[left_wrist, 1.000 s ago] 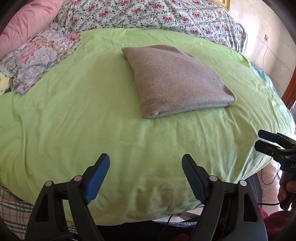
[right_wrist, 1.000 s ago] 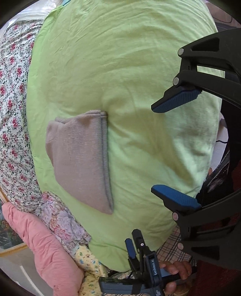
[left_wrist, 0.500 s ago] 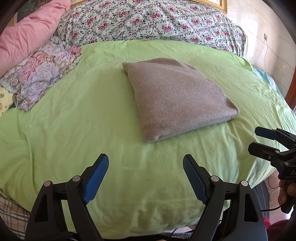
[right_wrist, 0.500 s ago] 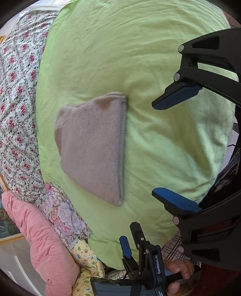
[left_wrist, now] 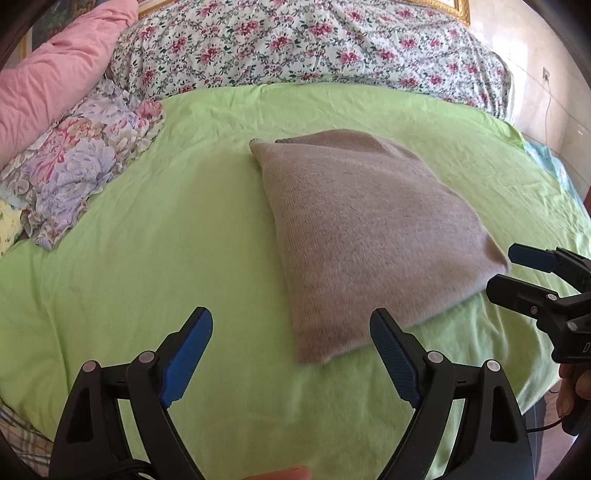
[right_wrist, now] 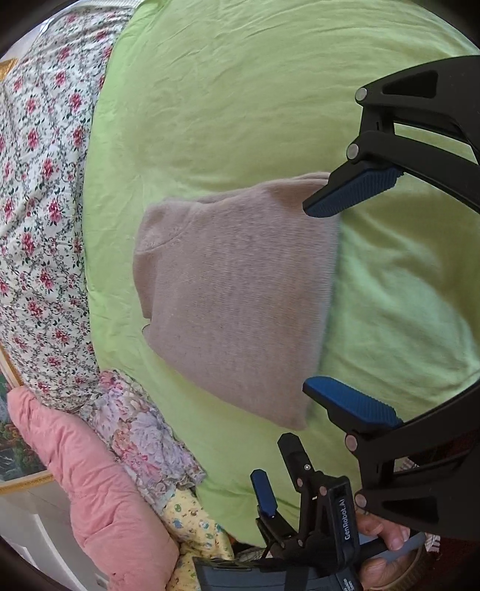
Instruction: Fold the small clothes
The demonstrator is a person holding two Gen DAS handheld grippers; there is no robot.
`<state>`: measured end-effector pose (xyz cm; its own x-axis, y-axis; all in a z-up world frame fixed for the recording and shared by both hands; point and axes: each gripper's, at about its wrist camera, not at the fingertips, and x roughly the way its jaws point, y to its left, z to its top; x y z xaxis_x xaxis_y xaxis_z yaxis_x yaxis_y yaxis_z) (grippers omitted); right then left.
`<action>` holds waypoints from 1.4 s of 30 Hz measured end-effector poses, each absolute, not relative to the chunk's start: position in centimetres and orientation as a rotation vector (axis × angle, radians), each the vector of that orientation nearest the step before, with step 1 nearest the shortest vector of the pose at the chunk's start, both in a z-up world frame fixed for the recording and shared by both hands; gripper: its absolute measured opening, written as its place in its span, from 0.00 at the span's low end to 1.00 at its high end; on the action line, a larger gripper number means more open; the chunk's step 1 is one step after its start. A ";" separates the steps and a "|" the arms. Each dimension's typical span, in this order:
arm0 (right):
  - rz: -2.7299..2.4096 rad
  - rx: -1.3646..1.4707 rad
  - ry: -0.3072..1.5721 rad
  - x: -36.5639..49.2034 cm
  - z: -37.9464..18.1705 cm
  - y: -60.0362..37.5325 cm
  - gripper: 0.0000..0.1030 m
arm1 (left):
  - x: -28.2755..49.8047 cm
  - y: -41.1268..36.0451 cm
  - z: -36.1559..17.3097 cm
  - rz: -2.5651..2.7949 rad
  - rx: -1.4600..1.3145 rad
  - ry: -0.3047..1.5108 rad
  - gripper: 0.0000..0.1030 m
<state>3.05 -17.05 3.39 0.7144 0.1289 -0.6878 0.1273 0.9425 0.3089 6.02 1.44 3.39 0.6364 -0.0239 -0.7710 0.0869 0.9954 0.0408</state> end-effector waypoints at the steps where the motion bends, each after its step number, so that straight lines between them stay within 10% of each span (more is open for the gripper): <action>1: 0.003 0.347 0.784 3.5 3.3 -17.1 0.86 | 6.3 1.4 3.3 -0.059 0.076 0.886 0.85; 42: 0.023 0.396 0.840 7.4 2.4 -18.6 0.86 | 8.6 0.8 4.5 -0.024 0.027 0.868 0.89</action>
